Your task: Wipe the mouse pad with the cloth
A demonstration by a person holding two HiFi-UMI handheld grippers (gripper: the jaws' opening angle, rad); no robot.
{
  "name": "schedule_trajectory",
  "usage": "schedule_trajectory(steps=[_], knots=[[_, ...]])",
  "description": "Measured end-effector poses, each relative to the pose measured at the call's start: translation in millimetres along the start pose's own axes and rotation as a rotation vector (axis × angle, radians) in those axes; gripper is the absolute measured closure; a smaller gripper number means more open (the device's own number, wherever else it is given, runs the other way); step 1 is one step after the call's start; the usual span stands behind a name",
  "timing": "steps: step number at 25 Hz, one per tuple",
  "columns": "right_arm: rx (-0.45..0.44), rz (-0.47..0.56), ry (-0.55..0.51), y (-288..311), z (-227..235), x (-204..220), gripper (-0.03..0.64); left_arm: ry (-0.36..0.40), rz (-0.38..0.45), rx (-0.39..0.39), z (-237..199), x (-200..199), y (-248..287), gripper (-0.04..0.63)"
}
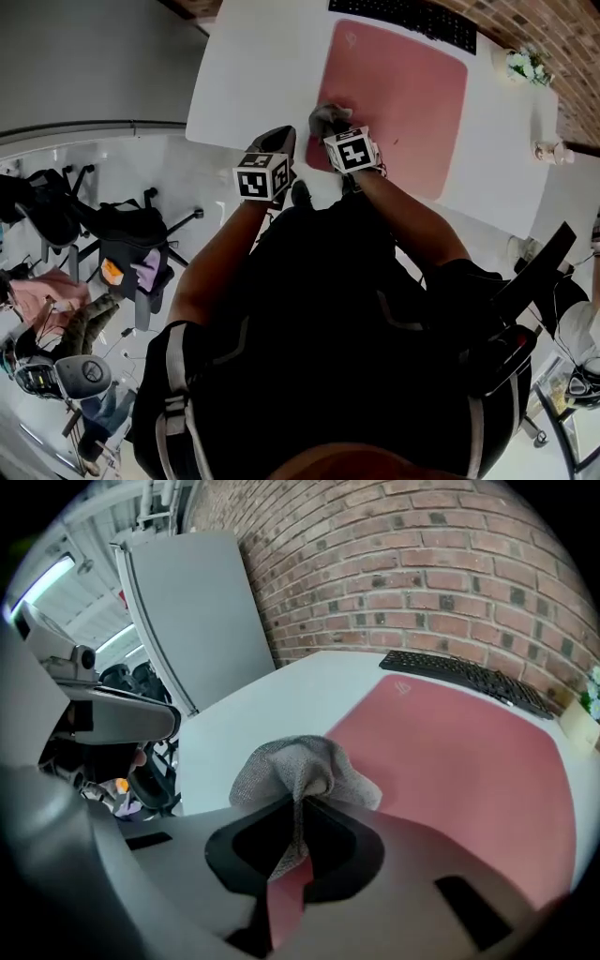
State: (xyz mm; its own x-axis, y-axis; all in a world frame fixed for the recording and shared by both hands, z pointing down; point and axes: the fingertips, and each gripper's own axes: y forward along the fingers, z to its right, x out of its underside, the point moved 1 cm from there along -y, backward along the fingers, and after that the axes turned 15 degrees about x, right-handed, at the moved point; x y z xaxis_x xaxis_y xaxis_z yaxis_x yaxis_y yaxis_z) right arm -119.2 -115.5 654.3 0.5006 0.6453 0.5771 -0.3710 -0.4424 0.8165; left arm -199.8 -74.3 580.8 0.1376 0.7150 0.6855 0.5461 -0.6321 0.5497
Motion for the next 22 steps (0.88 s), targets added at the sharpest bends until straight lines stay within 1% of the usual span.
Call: schedule_trajectory(steps=[2, 5, 10, 18, 22], knots=[[0.004, -0.003, 0.004, -0.1, 6.2, 3.7, 0.583, -0.007, -0.001, 0.003, 1.6, -1.2, 3.7, 0.595], [0.011, -0.017, 0.019, -3.6, 18.6, 12.4, 0.583, 0.003, -0.01, 0.023, 8.1, -2.2, 14.8, 0.595], [0.05, -0.026, 0.097, -11.5, 44.3, 30.9, 0.583, 0.036, -0.039, 0.085, 25.4, -1.1, 38.3, 0.595], [0.115, -0.036, 0.179, -34.7, 91.8, 64.2, 0.583, 0.095, -0.085, 0.174, 62.9, -0.7, 72.4, 0.595], [0.139, -0.051, 0.251, -41.0, 111.6, 83.3, 0.583, 0.12, -0.096, 0.207, 76.4, -3.0, 83.2, 0.595]])
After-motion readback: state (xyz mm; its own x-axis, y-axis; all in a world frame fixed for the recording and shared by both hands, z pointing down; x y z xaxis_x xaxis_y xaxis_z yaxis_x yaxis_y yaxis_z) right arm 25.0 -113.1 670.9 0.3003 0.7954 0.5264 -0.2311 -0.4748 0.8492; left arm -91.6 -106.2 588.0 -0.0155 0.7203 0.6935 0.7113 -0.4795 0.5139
